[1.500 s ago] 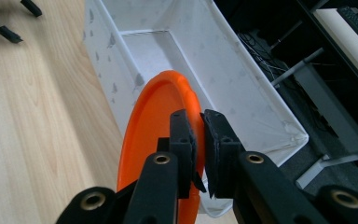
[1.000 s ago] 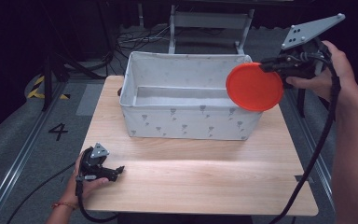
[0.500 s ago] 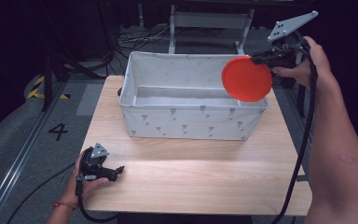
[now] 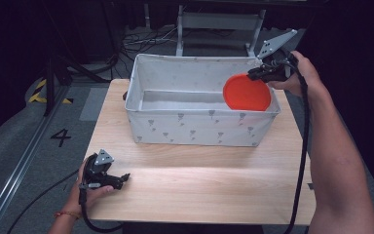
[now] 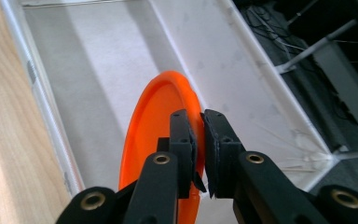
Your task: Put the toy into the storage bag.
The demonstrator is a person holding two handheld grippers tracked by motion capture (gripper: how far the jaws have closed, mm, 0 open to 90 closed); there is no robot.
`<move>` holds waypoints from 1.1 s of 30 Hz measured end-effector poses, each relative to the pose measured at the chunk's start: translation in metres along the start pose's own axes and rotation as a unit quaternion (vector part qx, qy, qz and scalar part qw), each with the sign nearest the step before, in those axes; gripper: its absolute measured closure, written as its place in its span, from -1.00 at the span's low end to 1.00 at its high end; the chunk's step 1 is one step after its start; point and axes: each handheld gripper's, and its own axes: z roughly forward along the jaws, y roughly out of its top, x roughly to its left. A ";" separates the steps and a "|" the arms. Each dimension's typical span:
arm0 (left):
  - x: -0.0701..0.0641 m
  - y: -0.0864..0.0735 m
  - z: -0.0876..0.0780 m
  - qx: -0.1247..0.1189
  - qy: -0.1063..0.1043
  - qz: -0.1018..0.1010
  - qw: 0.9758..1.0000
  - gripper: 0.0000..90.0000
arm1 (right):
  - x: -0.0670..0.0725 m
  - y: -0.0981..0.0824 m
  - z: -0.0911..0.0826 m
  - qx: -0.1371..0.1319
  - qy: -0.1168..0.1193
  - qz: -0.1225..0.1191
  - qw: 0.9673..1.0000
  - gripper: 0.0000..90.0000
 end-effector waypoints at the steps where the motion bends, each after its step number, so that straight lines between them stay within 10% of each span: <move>1: 0.000 0.000 0.000 0.000 0.000 0.000 1.000 -0.99 | 0.000 0.000 0.000 0.000 0.000 0.000 1.000 0.83; 19: 0.000 0.000 0.000 0.000 0.000 0.000 1.000 -0.99 | 0.027 -0.007 0.039 0.108 0.079 -0.070 0.989 0.83; 33: 0.000 0.000 0.000 0.000 0.000 -0.001 1.000 -0.99 | 0.034 -0.004 0.067 0.190 0.154 -0.087 0.966 0.81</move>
